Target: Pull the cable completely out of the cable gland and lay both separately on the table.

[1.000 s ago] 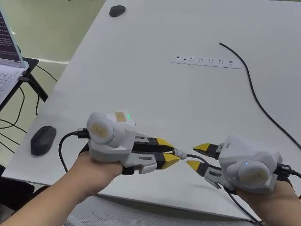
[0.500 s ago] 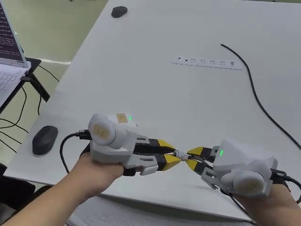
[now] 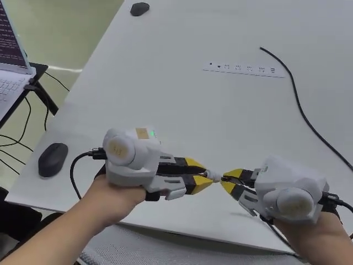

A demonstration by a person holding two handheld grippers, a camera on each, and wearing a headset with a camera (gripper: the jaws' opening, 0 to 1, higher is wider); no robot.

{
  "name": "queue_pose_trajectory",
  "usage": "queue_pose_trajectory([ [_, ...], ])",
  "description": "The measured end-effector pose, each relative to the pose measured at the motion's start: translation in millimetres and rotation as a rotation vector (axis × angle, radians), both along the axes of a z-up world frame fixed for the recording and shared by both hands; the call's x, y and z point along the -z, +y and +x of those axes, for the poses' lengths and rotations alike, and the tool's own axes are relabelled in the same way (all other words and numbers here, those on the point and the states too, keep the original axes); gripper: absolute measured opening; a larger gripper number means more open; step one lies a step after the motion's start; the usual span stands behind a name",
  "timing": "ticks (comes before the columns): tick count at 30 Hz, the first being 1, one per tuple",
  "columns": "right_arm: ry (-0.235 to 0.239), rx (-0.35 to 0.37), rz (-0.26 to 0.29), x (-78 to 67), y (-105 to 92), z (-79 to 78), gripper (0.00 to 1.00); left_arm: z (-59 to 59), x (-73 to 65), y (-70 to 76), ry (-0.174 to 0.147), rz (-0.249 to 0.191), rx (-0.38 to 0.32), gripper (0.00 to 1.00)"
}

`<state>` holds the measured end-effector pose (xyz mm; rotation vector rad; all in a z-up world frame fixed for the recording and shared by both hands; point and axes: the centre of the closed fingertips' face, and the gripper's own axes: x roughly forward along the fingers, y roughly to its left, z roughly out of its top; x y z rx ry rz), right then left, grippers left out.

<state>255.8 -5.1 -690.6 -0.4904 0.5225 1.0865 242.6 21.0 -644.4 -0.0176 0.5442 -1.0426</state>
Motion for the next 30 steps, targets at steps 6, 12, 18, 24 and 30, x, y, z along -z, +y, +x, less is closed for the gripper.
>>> queue_pose_trajectory([
  [6, 0.075, 0.079, 0.016, 12.2, -13.2, 3.1, 0.0, 0.2, -0.3, 2.6, -0.002, -0.002, -0.007, 0.14],
  [12, 0.185, 0.178, 0.052, 24.0, -23.1, 6.7, 0.0, 1.0, -0.8, 3.7, -0.002, -0.006, -0.013, 0.14],
  [18, 0.34, 0.305, 0.102, 39.3, -34.2, 7.7, 0.01, 3.9, -1.0, 5.3, -0.004, -0.005, -0.019, 0.14],
  [24, 0.479, 0.387, 0.148, 47.9, -38.5, 5.5, 0.01, 3.8, 1.1, 5.0, 0.001, -0.001, -0.019, 0.14],
  [30, 0.437, 0.348, 0.112, 51.0, -36.8, 4.4, 0.02, 4.4, 2.5, 3.9, 0.003, 0.001, -0.019, 0.14],
])
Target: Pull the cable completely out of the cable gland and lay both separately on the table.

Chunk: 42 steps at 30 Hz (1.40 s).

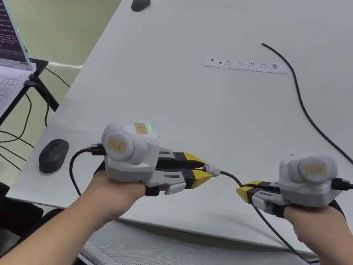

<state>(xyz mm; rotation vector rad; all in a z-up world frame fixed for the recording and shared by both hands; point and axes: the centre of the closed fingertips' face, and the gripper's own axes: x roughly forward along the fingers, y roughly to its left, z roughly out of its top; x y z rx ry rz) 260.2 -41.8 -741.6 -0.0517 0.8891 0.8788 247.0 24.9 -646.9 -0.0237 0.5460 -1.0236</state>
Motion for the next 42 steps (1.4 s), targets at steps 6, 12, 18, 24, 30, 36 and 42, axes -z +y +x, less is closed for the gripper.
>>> queue_pose_trajectory([
  [6, -0.011, -0.012, 0.001, -0.1, -0.8, -0.6, 0.03, 0.0, 0.3, 0.3, 0.004, 0.0, 0.0, 0.15],
  [12, -0.015, -0.019, 0.01, -0.9, -1.4, -1.6, 0.03, -0.3, -0.4, -0.1, 0.001, -0.001, -0.001, 0.15],
  [18, -0.03, -0.053, 0.003, -0.6, -2.7, -5.9, 0.06, -0.9, 0.6, 0.1, 0.008, 0.001, -0.006, 0.15],
  [24, -0.088, -0.116, 0.023, -16.3, 5.9, -8.9, 0.21, -3.0, 0.8, -0.5, 0.009, 0.002, -0.003, 0.15],
  [30, -0.289, -0.287, -0.007, -51.2, 29.8, -7.6, 0.32, -5.1, 1.3, -0.2, 0.01, 0.008, 0.0, 0.15],
  [36, -0.394, -0.425, -0.064, -66.3, 50.4, -16.6, 0.28, -6.5, 1.0, 1.1, 0.012, 0.01, 0.002, 0.15],
  [42, -0.448, -0.482, -0.11, -62.7, 56.9, -19.9, 0.21, -8.2, 0.4, 2.4, 0.013, 0.007, 0.001, 0.15],
])
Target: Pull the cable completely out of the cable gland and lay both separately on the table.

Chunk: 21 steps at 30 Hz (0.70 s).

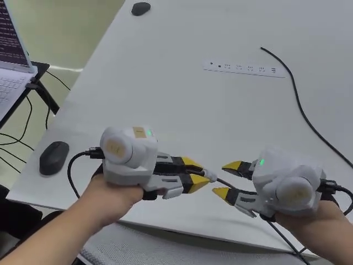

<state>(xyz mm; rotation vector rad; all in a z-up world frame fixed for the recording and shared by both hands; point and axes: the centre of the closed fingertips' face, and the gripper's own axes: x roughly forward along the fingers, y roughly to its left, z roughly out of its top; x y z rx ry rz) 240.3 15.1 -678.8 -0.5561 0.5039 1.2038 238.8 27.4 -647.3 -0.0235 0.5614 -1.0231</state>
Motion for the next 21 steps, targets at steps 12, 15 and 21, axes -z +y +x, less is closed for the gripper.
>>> queue_pose_trajectory([
  [12, -0.026, -0.033, -0.014, 4.2, 4.5, -2.4, 0.08, -3.4, -0.6, 1.0, 0.001, -0.002, 0.005, 0.15],
  [15, -0.021, -0.026, -0.017, 6.4, 4.8, -2.2, 0.03, -4.0, -1.0, 1.2, 0.001, -0.003, 0.004, 0.15],
  [21, -0.006, -0.019, -0.005, 8.5, 6.8, -4.4, 0.01, -5.8, -0.8, 2.4, -0.001, -0.001, 0.003, 0.15],
])
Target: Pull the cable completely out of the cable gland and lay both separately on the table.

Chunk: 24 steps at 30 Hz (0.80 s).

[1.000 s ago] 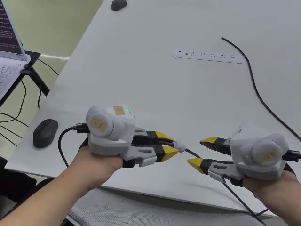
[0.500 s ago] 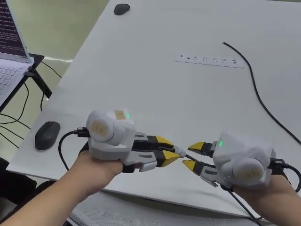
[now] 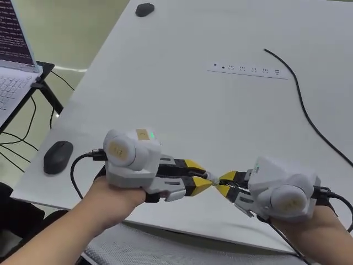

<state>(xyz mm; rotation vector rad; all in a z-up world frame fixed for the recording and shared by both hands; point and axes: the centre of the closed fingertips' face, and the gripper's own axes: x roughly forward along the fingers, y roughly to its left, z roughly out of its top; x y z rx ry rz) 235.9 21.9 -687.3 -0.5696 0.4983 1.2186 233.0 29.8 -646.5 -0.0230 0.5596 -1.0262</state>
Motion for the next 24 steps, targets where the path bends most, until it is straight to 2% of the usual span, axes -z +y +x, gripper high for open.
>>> queue_pose_trajectory([
  [10, 0.004, 0.026, 0.004, 0.5, -2.2, 0.7, 0.0, -0.5, -3.6, 1.9, -0.006, -0.014, -0.013, 0.14],
  [15, 0.038, 0.07, 0.013, 2.9, -8.1, 5.4, 0.0, 1.8, -7.4, 2.0, -0.012, -0.025, -0.02, 0.15],
  [24, 0.128, 0.184, 0.005, 17.3, -33.3, 16.5, 0.0, 9.0, -14.2, 5.6, -0.02, -0.045, -0.048, 0.15],
])
